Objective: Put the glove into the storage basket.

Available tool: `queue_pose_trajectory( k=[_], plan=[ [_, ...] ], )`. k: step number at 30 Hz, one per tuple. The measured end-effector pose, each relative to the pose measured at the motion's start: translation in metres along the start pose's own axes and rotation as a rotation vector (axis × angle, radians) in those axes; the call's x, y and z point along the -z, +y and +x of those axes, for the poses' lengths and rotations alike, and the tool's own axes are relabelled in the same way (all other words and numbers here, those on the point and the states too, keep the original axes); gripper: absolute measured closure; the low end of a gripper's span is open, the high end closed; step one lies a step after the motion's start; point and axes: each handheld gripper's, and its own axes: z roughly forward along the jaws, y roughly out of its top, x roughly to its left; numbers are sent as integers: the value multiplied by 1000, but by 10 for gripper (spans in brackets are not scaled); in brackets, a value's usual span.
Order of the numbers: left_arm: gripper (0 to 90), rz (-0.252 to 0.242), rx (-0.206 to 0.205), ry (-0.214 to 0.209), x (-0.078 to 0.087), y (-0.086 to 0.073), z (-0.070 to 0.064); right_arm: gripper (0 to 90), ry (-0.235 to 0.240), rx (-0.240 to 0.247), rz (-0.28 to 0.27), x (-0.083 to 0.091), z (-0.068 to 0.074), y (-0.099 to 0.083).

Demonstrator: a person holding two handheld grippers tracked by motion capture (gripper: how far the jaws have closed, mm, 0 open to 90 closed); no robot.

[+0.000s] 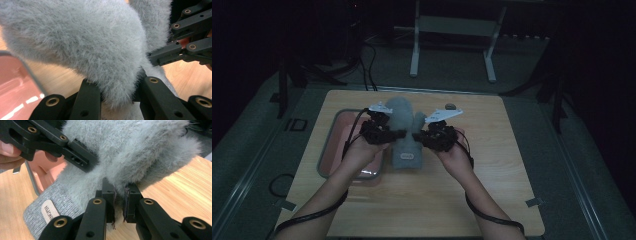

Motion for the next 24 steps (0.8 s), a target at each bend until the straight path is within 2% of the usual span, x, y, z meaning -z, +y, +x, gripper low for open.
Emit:
queue_pose_trajectory(
  k=[3,7,16,20,24],
  plan=[
    [771,1,4,11,6,-2,5,822,6,5,0,-6,4,6],
    [771,0,19,41,24,-6,18,822,26,20,1,-22,16,22],
    [771,3,53,93,69,-16,48,822,74,62,6,-54,45,57],
    [771,12,51,135,90,-21,57,823,95,88,4,-67,59,70],
    [770,8,59,150,98,-26,64,823,108,101,1,-77,68,80]
  ],
)
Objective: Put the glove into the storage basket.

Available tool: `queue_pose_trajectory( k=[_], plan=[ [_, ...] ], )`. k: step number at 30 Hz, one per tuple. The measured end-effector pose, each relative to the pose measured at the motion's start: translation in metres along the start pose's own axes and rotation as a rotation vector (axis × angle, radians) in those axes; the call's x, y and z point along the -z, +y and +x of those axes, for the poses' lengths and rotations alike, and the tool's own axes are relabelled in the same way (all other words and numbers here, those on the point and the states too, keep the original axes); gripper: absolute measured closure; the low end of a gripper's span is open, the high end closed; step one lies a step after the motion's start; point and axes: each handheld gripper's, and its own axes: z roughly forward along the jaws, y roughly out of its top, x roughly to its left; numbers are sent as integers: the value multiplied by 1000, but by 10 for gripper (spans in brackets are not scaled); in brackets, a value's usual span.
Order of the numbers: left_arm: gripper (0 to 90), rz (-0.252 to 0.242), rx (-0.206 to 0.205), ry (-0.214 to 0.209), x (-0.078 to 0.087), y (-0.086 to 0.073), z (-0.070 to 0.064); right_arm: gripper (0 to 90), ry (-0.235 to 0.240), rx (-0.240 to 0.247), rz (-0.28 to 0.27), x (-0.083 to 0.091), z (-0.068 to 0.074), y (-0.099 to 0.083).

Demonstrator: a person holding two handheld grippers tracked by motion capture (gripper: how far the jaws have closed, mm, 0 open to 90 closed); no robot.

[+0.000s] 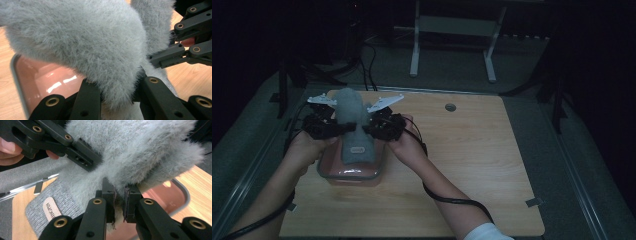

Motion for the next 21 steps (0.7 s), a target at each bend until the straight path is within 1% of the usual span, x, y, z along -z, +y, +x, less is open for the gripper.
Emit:
queue_pose_trajectory(
  k=[1,2,3,7,10,11,12,13,17,19,21],
  plan=[
    [770,1,12,-4,-1,-2,3,822,3,1,3,-3,1,1],
    [770,1,12,-4,-1,-2,3,822,5,-4,6,-6,1,0],
    [770,10,19,-7,-7,-7,10,822,6,-7,14,-12,1,-1],
    [769,20,44,-20,-22,-15,22,822,-7,-19,43,-27,-3,-7],
    [769,28,72,-26,-34,-21,29,822,-12,-30,71,-39,-7,-12],
    [769,32,79,-26,-38,-23,31,822,-13,-26,81,-42,-8,-14],
    [769,40,73,-22,-41,-25,33,822,-16,-31,88,-46,-10,-16],
    [768,46,80,-18,-46,-26,35,822,-17,-36,98,-50,-11,-18],
    [768,85,94,2,-62,-35,41,822,-23,-65,139,-68,-16,-27],
    [767,98,103,2,-70,-40,44,822,-25,-73,161,-76,-18,-32],
    [766,111,115,2,-76,-46,46,822,-17,-93,188,-84,-19,-37]
  ],
)
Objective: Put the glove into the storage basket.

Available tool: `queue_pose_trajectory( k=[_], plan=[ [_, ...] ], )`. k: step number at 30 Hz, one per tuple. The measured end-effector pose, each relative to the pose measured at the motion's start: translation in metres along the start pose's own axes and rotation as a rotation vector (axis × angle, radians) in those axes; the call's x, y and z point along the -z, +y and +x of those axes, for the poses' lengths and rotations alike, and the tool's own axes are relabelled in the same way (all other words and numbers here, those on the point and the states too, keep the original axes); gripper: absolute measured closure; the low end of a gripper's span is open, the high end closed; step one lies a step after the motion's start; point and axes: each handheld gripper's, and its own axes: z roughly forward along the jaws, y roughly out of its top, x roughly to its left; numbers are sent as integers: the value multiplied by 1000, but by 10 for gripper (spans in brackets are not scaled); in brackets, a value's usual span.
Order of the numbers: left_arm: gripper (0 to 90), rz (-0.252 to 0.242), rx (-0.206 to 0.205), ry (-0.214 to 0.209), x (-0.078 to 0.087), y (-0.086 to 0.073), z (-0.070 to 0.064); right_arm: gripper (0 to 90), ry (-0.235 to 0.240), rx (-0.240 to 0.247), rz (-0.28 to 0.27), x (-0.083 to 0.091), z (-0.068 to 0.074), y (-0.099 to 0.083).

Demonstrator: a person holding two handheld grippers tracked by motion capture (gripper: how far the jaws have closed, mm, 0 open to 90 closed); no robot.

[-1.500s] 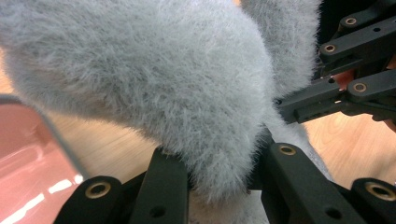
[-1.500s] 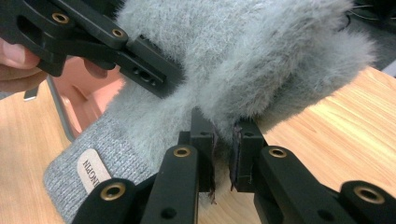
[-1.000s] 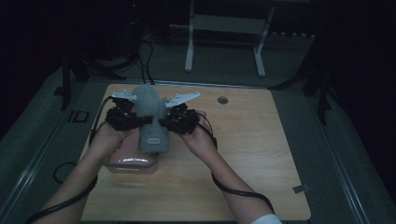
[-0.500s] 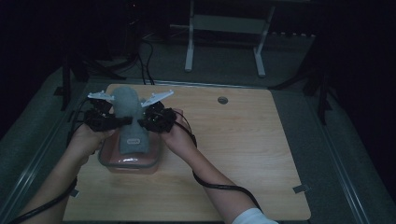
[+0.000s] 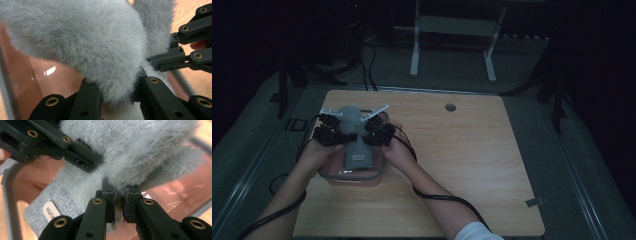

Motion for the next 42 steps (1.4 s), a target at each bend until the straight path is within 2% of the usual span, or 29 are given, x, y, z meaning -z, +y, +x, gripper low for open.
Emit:
queue_pose_trajectory(
  k=[3,6,11,15,19,23,25,27,30,31,32,34,36,37,39,42],
  plan=[
    [766,33,26,-1,-11,-5,4,822,3,-18,32,-11,-2,-5],
    [766,72,40,13,-21,-7,6,821,-12,-16,71,-22,-2,-8],
    [764,92,69,18,-30,-6,10,817,-74,28,109,-30,1,-6],
    [763,125,83,30,-39,-4,13,800,-96,51,157,-37,1,-2],
    [759,169,97,46,-46,-4,17,708,-117,90,191,-42,5,-1],
    [740,205,95,83,-54,-2,18,604,-115,93,172,-38,3,-2],
    [718,210,92,95,-56,-1,17,583,-101,85,149,-32,2,-2],
    [659,214,87,138,-58,0,15,577,-88,79,123,-25,0,-3],
    [531,171,87,157,-55,0,14,522,-65,61,100,-16,-4,-5],
    [492,124,89,145,-52,-1,13,495,-54,53,88,-13,-6,-6],
    [454,101,95,152,-49,-1,12,488,-45,48,76,-10,-8,-8],
    [354,47,87,202,-41,0,9,472,-30,28,54,-3,-13,-10],
    [324,-8,93,239,-30,2,7,469,-10,5,34,4,-16,-12],
    [308,-27,85,249,-25,3,7,469,-5,8,32,7,-18,-13],
    [294,-66,80,248,-14,3,8,435,12,3,17,13,-20,-15],
    [228,-122,73,186,-1,0,8,339,28,32,0,21,-21,-19]
  ],
)
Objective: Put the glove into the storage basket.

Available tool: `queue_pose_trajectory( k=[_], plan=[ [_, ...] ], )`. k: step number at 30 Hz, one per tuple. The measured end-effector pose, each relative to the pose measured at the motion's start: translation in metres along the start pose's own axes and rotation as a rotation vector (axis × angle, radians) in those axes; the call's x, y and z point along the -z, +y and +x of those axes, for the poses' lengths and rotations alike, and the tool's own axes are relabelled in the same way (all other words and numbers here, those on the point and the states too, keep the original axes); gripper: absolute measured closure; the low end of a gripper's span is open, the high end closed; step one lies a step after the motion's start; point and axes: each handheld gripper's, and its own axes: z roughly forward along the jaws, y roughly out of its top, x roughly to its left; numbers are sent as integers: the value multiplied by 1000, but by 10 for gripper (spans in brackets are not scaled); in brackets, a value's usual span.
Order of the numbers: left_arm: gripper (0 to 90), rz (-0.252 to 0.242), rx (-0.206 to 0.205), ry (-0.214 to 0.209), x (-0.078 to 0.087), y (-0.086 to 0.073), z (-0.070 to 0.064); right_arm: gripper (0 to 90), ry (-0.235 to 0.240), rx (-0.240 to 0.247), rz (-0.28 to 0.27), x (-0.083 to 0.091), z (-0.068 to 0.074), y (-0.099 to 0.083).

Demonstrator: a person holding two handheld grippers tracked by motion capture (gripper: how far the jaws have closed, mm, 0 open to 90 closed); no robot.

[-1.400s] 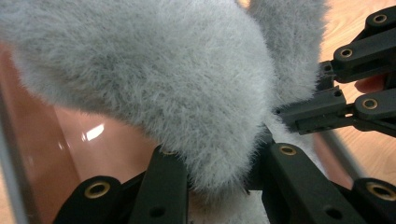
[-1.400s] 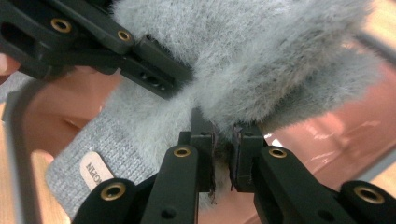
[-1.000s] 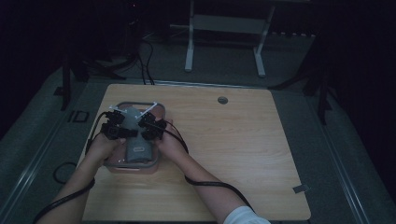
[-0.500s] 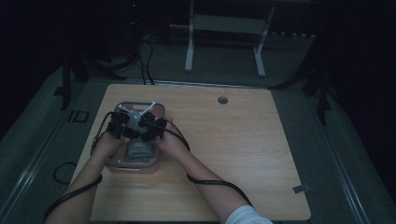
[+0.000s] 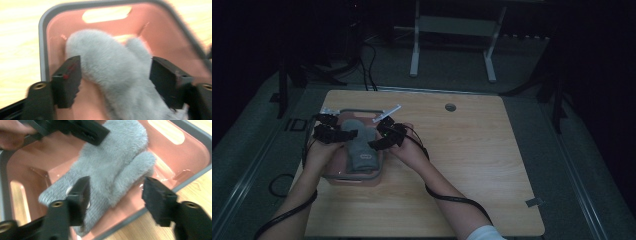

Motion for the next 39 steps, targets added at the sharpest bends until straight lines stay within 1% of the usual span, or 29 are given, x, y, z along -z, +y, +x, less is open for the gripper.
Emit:
queue_pose_trajectory(
  k=[1,3,4,6,7,9,11,13,15,18,21,24,29,34,35,36,37,38,39],
  plan=[
    [198,-12,-9,-8,4,-1,-1,300,8,3,-2,2,0,-2],
    [183,-45,-38,-11,10,-5,-6,249,24,17,-4,7,-1,-4],
    [165,-53,-49,-21,13,-8,-8,212,37,18,-14,9,-1,-6],
    [152,-75,-80,-26,18,-13,-15,201,62,12,-32,14,-2,-9],
    [146,-88,-92,-23,21,-15,-19,195,73,21,-42,17,-3,-10],
    [145,-106,-120,-20,28,-18,-26,153,75,52,-55,21,-2,-14],
    [145,-123,-138,-37,34,-21,-34,152,76,73,-58,26,-1,-18],
    [145,-146,-148,-72,40,-24,-43,152,70,83,-63,30,-2,-23],
    [145,-168,-167,-101,46,-28,-53,152,74,73,-81,36,-3,-27],
    [145,-200,-206,-148,55,-34,-72,151,76,75,-93,44,-4,-34],
    [145,-208,-245,-192,61,-38,-88,151,68,92,-91,50,-5,-41],
    [145,-207,-282,-225,63,-41,-103,151,65,90,-94,54,-7,-47],
    [145,-214,-312,-274,64,-49,-124,151,62,93,-100,63,-10,-60],
    [145,-219,-336,-324,62,-55,-140,151,60,92,-107,73,-15,-76],
    [145,-221,-337,-341,61,-57,-144,150,55,92,-106,75,-15,-78],
    [145,-221,-337,-341,61,-57,-144,150,55,92,-106,75,-15,-78],
    [145,-219,-354,-369,59,-59,-151,151,52,92,-111,77,-16,-82],
    [145,-217,-359,-373,59,-59,-153,151,45,90,-110,82,-19,-88],
    [145,-223,-368,-377,57,-60,-156,151,43,88,-112,82,-19,-90]
  ],
)
